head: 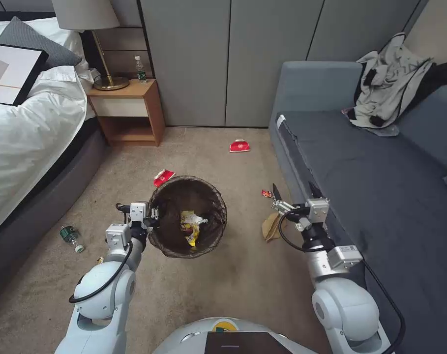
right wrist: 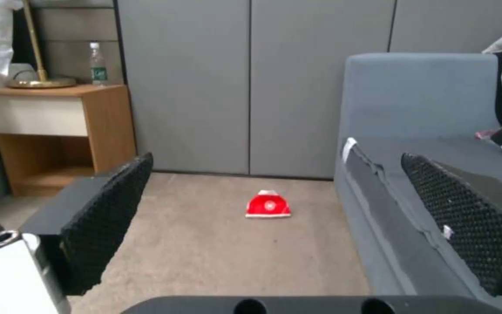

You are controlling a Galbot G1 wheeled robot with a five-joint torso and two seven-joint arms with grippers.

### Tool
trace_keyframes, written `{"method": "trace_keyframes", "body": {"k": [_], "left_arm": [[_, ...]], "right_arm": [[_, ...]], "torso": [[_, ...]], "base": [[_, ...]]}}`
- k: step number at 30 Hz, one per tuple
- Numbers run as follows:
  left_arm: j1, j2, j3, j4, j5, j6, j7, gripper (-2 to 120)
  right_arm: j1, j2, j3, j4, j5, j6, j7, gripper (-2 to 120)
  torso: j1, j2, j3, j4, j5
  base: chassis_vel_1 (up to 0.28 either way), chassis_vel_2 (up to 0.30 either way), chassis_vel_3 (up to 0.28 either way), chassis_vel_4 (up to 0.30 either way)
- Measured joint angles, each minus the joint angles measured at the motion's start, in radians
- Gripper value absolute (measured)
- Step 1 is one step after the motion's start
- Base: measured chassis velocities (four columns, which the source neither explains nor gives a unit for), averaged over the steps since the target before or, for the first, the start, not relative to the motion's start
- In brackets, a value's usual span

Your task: Pick up the trash bin, then pick up the garbage from the floor and place it into the trash bin.

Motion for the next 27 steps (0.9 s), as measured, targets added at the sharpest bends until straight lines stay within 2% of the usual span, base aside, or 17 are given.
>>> {"method": "trace_keyframes", "body": {"k": [27], "left_arm": [[0.016, -0.01, 0.0, -0.015, 0.011, -0.004, 0.0, 3]], "right_arm": [[-0.1, 0.016, 0.073, -0.011, 0.009, 0.093, 0.004, 100]], "torso": [[0.0, 0.0, 0.0, 0.0, 0.0]], "base": [[0.0, 0.0, 0.0, 0.0]]}}
